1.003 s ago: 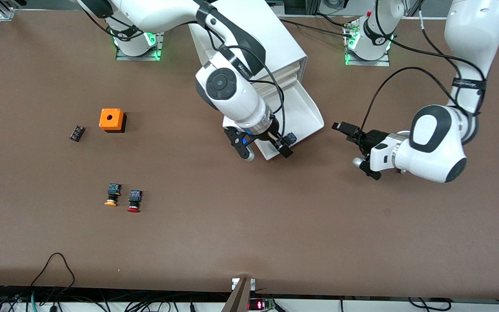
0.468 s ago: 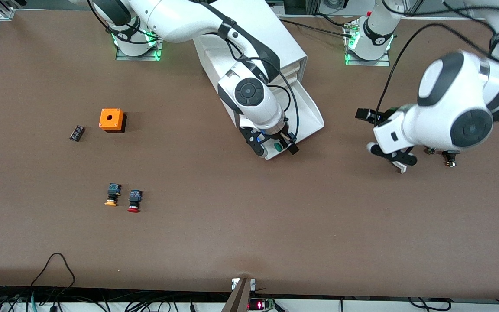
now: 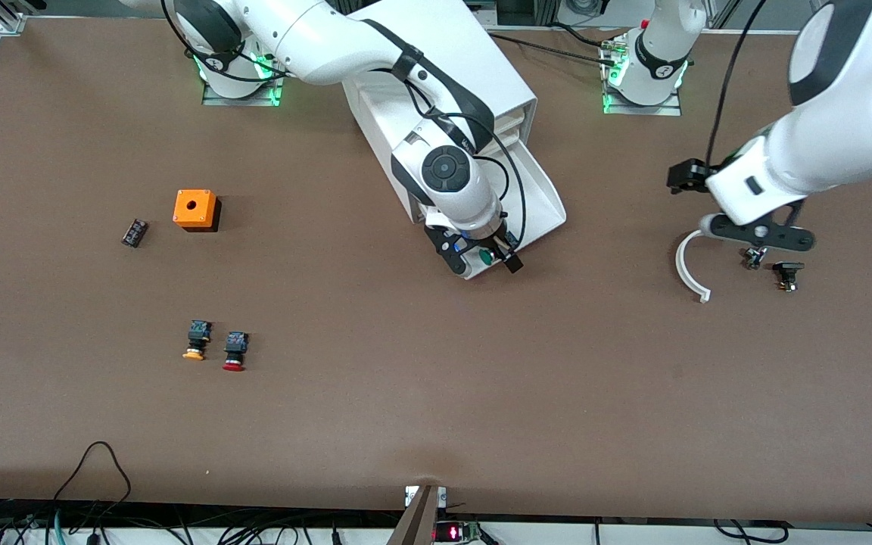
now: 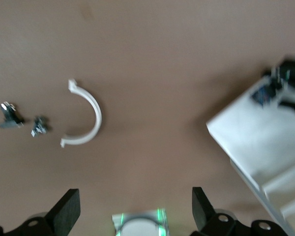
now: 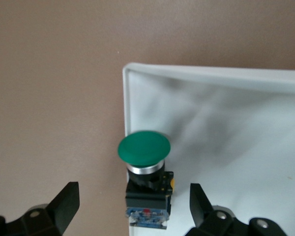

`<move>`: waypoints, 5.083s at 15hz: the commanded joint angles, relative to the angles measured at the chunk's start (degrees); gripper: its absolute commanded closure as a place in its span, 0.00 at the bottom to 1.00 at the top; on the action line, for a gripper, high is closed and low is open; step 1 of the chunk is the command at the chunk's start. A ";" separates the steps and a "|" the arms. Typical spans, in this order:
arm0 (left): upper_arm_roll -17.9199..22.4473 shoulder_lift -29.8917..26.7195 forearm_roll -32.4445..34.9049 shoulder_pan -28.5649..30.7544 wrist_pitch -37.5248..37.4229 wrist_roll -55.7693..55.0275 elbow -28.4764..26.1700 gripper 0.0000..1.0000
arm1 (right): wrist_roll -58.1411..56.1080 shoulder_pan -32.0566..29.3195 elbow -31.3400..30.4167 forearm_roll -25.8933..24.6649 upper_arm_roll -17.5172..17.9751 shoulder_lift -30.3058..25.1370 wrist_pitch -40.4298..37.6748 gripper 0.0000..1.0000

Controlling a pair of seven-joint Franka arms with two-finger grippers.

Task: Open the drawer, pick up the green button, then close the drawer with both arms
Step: 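Grasp the green button with the right gripper while the left gripper releases the drawer, then lift the green button out of the drawer with the right gripper, then set the green button beside the red and yellow buttons with the right gripper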

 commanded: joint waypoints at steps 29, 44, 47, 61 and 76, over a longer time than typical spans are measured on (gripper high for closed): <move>7.24 -13.87 -1.27 1.11 7.35 8.00 -13.51 0.00 | -38.84 -16.85 5.69 2.89 -0.44 -10.31 -23.42 1.00; 4.78 -13.96 -1.62 1.11 4.19 2.20 -12.37 0.00 | -83.27 -32.77 -2.21 -4.03 -0.88 -7.33 -21.86 1.00; 4.78 -13.87 -1.62 1.11 4.19 2.20 -12.28 0.00 | -87.14 -35.76 -7.39 -3.60 -0.88 -6.97 -17.03 1.00; 0.83 -12.91 -2.24 0.94 3.84 -6.13 -11.92 0.00 | -87.84 -38.49 -10.48 -3.59 -0.79 -5.38 -10.51 0.00; -5.24 10.81 -2.76 -3.53 18.16 -41.18 -10.34 0.00 | -95.06 -39.55 -25.22 -7.55 -8.08 -33.57 -17.54 0.00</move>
